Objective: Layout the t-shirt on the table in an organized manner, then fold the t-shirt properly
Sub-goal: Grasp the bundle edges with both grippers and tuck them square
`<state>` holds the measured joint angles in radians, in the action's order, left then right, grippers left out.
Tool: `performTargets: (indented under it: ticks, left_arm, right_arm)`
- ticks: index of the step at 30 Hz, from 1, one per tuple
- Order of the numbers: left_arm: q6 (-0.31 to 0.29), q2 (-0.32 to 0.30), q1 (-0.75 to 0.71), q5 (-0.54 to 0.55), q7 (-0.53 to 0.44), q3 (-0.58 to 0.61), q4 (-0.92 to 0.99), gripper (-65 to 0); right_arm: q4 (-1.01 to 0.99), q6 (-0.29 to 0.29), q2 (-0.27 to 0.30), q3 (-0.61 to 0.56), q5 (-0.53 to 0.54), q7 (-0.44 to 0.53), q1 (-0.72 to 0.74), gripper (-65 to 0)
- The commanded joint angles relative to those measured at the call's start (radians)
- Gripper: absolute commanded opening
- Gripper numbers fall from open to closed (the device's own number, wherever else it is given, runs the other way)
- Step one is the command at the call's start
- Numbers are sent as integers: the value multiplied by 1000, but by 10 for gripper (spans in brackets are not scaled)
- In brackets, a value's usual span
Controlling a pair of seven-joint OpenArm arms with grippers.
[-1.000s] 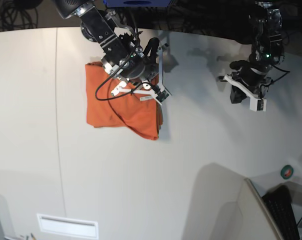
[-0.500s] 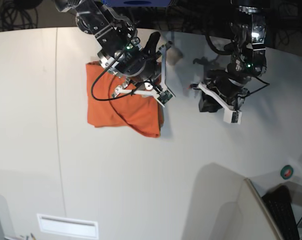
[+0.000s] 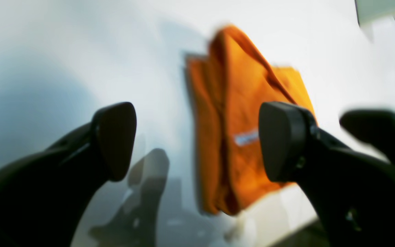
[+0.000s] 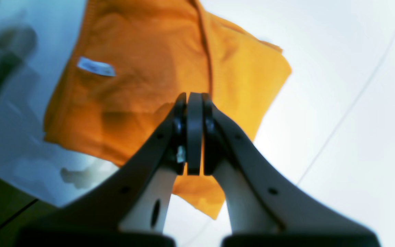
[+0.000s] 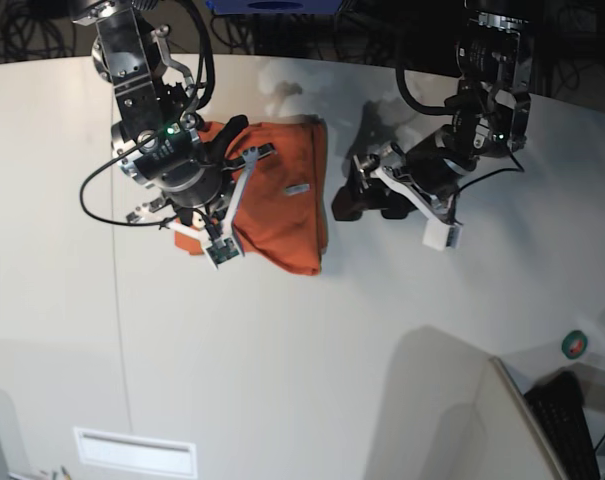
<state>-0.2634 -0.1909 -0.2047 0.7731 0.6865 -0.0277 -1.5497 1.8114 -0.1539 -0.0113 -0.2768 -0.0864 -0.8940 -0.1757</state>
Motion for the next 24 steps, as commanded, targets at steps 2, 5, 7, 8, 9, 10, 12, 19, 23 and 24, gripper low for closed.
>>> performTargets:
  ticks: [2,5,7,8,9,10,12,19,23,24]
  left_arm:
    - [-9,-6,32,15,-18,39,19,-132]
    - [-9,-6,57,15,-18,81,79,-132]
    - [-9,-3,70,15,-20,96,110,-132]
    - [-9,-3,80,15,-20,107,124,-132]
    - [-7,-2,89,15,-20,116,134,-132]
    - [-7,-2,96,15,-20,127,147,-132]
    - [-7,-2,120,15,-20,154,179,-132]
    - [-4,26,178,13,-21,200,285,-132]
    - [-4,26,190,13,-21,200,331,-132]
    - [-4,26,192,13,-21,200,341,-133]
  right_arm:
    - [20,-2,-3,15,0,48,6,-650]
    - [18,-2,-3,21,0,62,2,-650]
    - [18,-2,10,30,0,65,0,-650]
    - [18,-2,15,32,0,66,-2,-650]
    - [18,-2,20,32,0,66,-2,-650]
    - [18,-2,20,32,0,66,-2,-650]
    - [18,-2,20,32,0,66,-2,-650]
    - [20,-2,20,32,0,66,-2,-650]
    - [20,-2,21,34,0,68,-2,-650]
    - [20,-2,21,40,0,68,-2,-650]
